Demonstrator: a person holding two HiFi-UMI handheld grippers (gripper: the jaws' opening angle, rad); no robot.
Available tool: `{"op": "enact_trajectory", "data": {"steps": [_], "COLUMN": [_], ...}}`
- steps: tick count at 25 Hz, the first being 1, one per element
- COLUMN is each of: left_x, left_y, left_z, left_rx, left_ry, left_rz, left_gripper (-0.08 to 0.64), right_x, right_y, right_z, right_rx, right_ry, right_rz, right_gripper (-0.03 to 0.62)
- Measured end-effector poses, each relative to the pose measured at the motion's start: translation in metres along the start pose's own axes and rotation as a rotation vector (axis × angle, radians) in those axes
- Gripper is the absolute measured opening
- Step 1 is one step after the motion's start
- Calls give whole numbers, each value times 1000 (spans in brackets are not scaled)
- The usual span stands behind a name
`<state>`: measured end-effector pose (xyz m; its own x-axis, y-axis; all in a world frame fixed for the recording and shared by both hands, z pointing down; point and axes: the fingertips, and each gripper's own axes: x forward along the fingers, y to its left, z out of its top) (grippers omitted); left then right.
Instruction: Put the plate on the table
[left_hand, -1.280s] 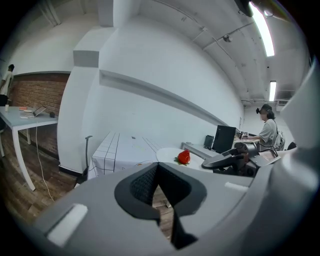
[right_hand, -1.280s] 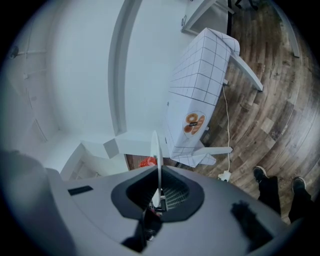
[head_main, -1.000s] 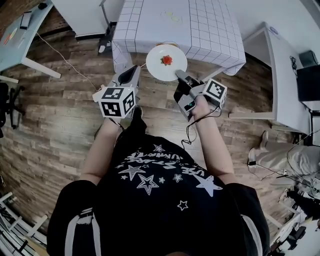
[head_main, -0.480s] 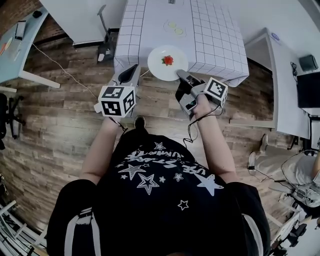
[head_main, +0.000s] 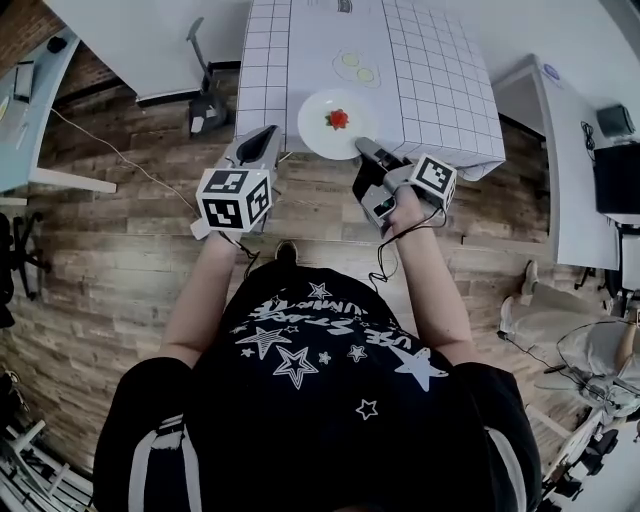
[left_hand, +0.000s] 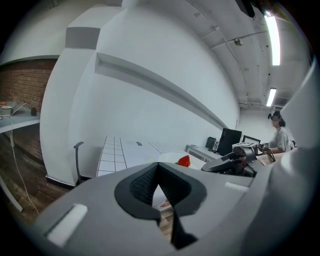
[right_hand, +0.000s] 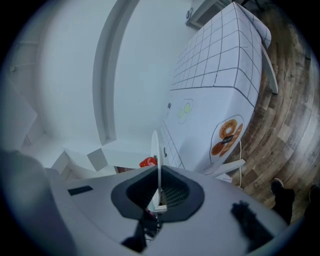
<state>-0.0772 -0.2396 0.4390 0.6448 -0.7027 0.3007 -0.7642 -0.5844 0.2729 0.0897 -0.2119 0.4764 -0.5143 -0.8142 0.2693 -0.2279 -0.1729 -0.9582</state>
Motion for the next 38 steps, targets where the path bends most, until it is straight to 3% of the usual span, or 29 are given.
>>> {"op": "enact_trajectory", "data": {"steps": [8, 15, 24, 38], "left_x": [5, 9, 21, 88], "left_y": [27, 27, 39, 72], "left_z": [-3, -6, -4, 15], "left_rx": [-10, -16, -15, -47], "left_ry": [23, 20, 24, 41], "left_rz": [-30, -21, 29, 138], "left_gripper": [9, 9, 9, 9], "right_x": [19, 19, 54, 132], "right_y": [3, -8, -17, -33], "right_z": [4, 6, 21, 74], "right_rx": [-9, -2, -17, -37], "right_ry": [-43, -38, 31, 199], "right_rz": [-6, -23, -12, -9], "right_gripper": [20, 20, 20, 20]}}
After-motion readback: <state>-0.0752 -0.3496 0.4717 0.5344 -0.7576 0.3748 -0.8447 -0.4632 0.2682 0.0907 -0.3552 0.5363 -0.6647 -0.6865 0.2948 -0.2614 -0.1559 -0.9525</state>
